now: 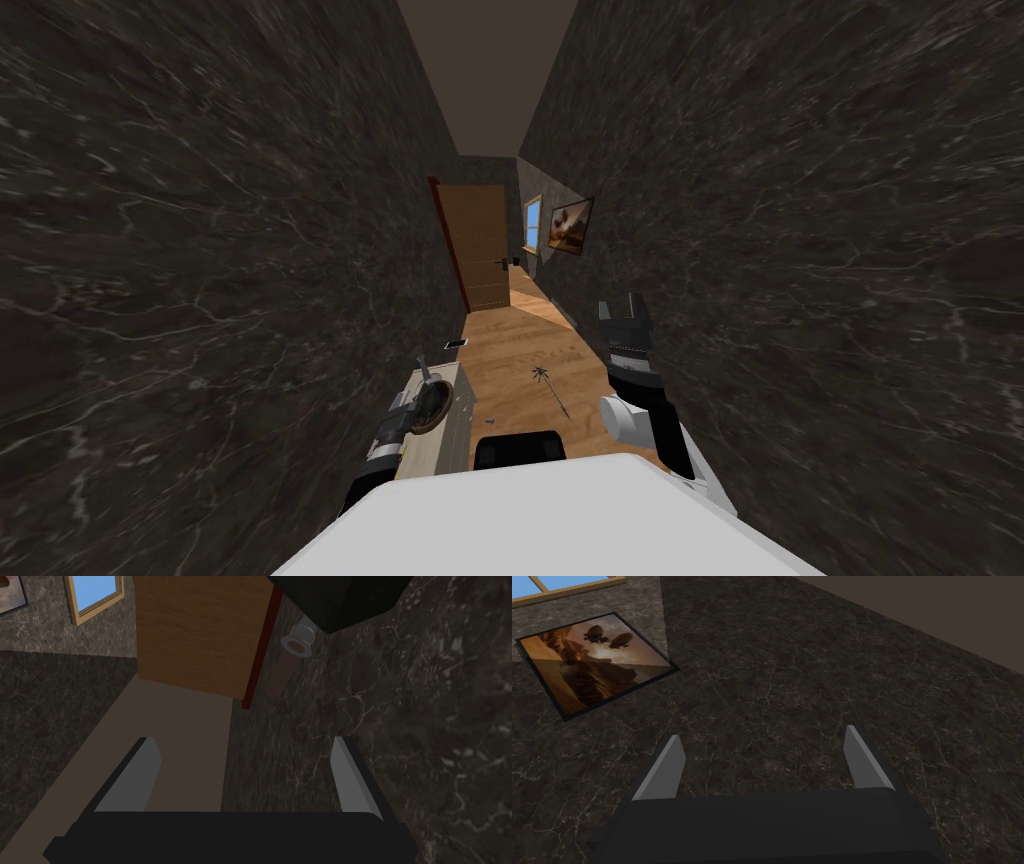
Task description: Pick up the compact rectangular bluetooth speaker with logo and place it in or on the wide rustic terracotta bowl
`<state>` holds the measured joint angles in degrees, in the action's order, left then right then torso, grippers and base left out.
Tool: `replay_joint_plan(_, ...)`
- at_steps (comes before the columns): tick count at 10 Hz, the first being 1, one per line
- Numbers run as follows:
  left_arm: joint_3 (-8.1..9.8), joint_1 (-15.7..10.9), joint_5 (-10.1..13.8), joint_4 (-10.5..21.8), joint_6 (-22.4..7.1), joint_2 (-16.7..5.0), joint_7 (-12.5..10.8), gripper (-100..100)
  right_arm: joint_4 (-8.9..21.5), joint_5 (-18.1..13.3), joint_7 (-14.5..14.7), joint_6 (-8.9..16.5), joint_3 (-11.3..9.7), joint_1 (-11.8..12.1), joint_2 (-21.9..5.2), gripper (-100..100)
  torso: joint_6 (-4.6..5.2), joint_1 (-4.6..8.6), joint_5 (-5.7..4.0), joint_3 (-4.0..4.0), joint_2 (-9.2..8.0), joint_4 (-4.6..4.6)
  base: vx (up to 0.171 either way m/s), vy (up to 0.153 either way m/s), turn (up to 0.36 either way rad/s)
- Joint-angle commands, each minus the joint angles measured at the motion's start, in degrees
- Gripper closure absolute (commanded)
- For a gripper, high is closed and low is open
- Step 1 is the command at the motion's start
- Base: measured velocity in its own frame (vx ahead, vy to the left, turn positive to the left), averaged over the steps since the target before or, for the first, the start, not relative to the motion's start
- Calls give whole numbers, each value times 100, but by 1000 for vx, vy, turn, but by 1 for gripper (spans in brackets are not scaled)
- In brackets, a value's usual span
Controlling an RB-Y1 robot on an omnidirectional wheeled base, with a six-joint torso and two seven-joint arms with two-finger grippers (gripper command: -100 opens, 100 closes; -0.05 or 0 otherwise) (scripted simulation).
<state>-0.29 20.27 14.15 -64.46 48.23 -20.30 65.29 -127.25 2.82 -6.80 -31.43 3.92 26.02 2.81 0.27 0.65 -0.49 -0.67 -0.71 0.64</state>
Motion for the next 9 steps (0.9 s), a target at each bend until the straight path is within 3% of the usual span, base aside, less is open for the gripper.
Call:
replay_joint_plan(1,-24,36,286,-132,-45,8,148,-100,0,0,0,0,0,0,0,0,0,0,0,0,0,0,-17,0,-55)
replay_joint_plan(2,-24,36,366,-132,-45,8,148,-100,0,0,0,0,1,1,0,0,-3,-2,1,8,15,-3,8,0,26)
replay_joint_plan(3,-192,318,583,-403,-296,4,427,-100,0,0,0,0,1,2,0,0,-4,-4,1,15,26,-6,-78,0,-257)
replay_joint_plan(5,-192,365,926,-624,-296,4,579,-100,0,0,0,0,0,0,0,0,-1,-1,0,0,0,0,-50,0,-164)
replay_joint_plan(9,-192,365,1006,-624,-296,4,579,-100,0,0,0,0,1,2,0,0,-4,-5,2,18,31,-7,4,0,15)
